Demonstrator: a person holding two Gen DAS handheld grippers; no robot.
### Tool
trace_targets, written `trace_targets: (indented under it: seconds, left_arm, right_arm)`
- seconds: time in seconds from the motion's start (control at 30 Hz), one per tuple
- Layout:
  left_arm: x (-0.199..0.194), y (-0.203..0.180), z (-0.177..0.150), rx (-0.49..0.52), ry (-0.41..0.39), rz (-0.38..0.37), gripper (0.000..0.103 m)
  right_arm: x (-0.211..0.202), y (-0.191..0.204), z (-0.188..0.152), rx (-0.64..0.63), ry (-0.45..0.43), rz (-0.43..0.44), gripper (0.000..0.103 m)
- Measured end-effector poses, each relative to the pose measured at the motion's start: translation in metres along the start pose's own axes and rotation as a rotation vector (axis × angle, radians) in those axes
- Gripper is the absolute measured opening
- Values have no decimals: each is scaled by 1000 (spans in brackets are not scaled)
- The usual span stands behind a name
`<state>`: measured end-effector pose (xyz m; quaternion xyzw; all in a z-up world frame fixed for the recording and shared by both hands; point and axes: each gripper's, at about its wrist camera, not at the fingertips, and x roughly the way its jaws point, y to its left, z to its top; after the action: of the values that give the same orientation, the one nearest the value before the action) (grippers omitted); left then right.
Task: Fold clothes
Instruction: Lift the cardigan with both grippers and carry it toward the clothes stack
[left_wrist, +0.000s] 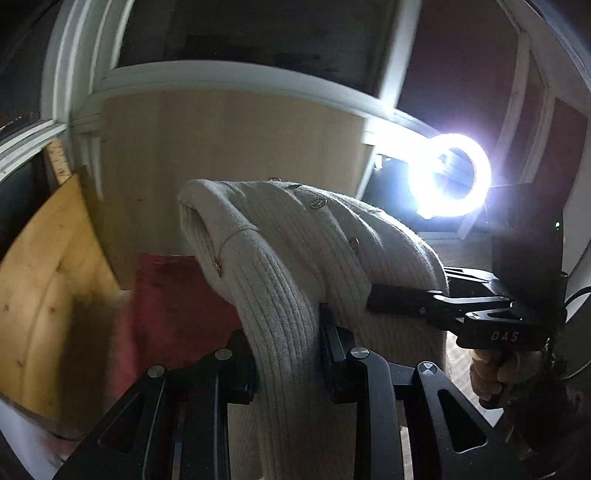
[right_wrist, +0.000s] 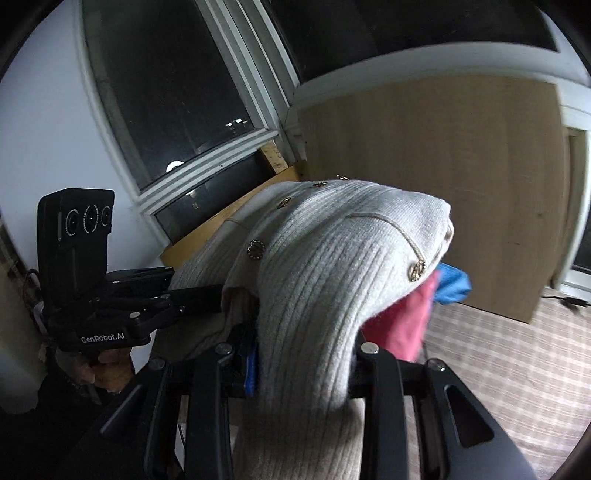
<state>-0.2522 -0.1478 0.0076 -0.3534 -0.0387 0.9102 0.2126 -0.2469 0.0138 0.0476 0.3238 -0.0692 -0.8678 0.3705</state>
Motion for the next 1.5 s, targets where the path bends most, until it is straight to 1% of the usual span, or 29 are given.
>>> trace_targets:
  seconds: [0.13, 0.23, 0.37, 0.4, 0.43, 0.5, 0.53, 0.57, 0.6, 0.67, 0.7, 0.77, 0.8, 0.83, 0.9, 0.97, 1.0, 1.03, 1.1, 1.13, 1.2, 1.23, 1.27, 1.3, 1.33, 1.37, 1.43, 1.47, 1.5]
  left_arm:
    - [13, 41, -1, -16, 24, -14, 25]
    - [29, 66, -7, -22, 53, -32, 25]
    - [69, 99, -32, -53, 126, -45, 26]
    - [81, 108, -39, -74, 149, -50, 27]
    - [90, 115, -46, -100, 160, -67, 31]
    - [96, 128, -53, -156, 163, -113, 39]
    - [96, 133, -55, -174, 164, -136, 43]
    - [94, 136, -56, -185, 163, -149, 43]
    - [91, 135, -55, -184, 164, -146, 43]
    - [82, 128, -53, -165, 159, -119, 43]
    - [72, 123, -52, -142, 146, -89, 43]
    - [46, 114, -49, -89, 93, -26, 39]
    - [33, 110, -48, -74, 69, -19, 39]
    - [22, 105, -47, -63, 48, -19, 39]
    - [10, 94, -46, -39, 28, -21, 39]
    - [5, 83, -47, 3, 24, -10, 39]
    - [7, 80, -49, 18, 33, -4, 39]
    - [13, 79, -54, 19, 61, -3, 39]
    - [27, 81, -68, 17, 124, 6, 39]
    - [35, 82, -75, 21, 154, 16, 39]
    - [42, 87, -84, 10, 175, 19, 39]
    - [43, 89, -84, 1, 176, 16, 40]
    - [45, 90, -84, -8, 178, 13, 40]
    - [45, 90, -83, -6, 178, 17, 41]
    - [44, 89, -81, -1, 179, 24, 41]
    - [44, 88, -79, 5, 182, 34, 42]
    - [46, 86, -80, 16, 194, 42, 44]
    - [46, 86, -81, 23, 200, 46, 44]
    - [47, 85, -81, 28, 204, 51, 44]
  right_arm:
    - [44, 4, 8, 22, 32, -13, 29]
    - [74, -2, 7, 28, 64, -40, 29]
    - [116, -24, -6, 49, 124, -87, 29]
    - [126, -31, -12, 61, 142, -98, 30]
    - [130, -37, -17, 70, 153, -100, 30]
    - [139, -46, -26, 79, 182, -91, 37]
    - [138, -48, -29, 79, 198, -81, 44]
    - [135, -48, -31, 76, 217, -69, 51]
    - [127, -48, -33, 65, 228, -68, 54]
    - [112, -47, -38, 43, 248, -66, 55]
    - [97, -47, -38, 46, 224, -65, 55]
    - [68, -47, -37, 53, 174, -63, 55]
    - [52, -46, -32, 48, 121, -60, 55]
    - [44, -45, -27, 40, 91, -72, 55]
    - [38, -42, -14, 4, 73, -118, 55]
    - [47, -44, -11, -13, 96, -152, 54]
    - [59, -49, -13, 3, 141, -157, 54]
    - [73, -52, -15, 28, 183, -147, 54]
    - [90, -59, -34, 85, 281, -91, 54]
    - [91, -60, -45, 98, 298, -75, 54]
    - [87, -58, -64, 114, 305, -39, 54]
    - [86, -57, -67, 117, 308, -21, 53]
    - [84, -55, -70, 121, 311, -2, 35]
    - [79, -54, -70, 125, 307, 22, 23]
    - [75, -50, -67, 129, 295, 21, 22]
    - [77, -42, -56, 127, 265, 27, 19]
    - [58, -22, -44, 83, 175, 51, 19]
    - [49, -13, -44, 26, 144, 19, 20]
    - [55, -16, -52, 12, 184, -33, 22]
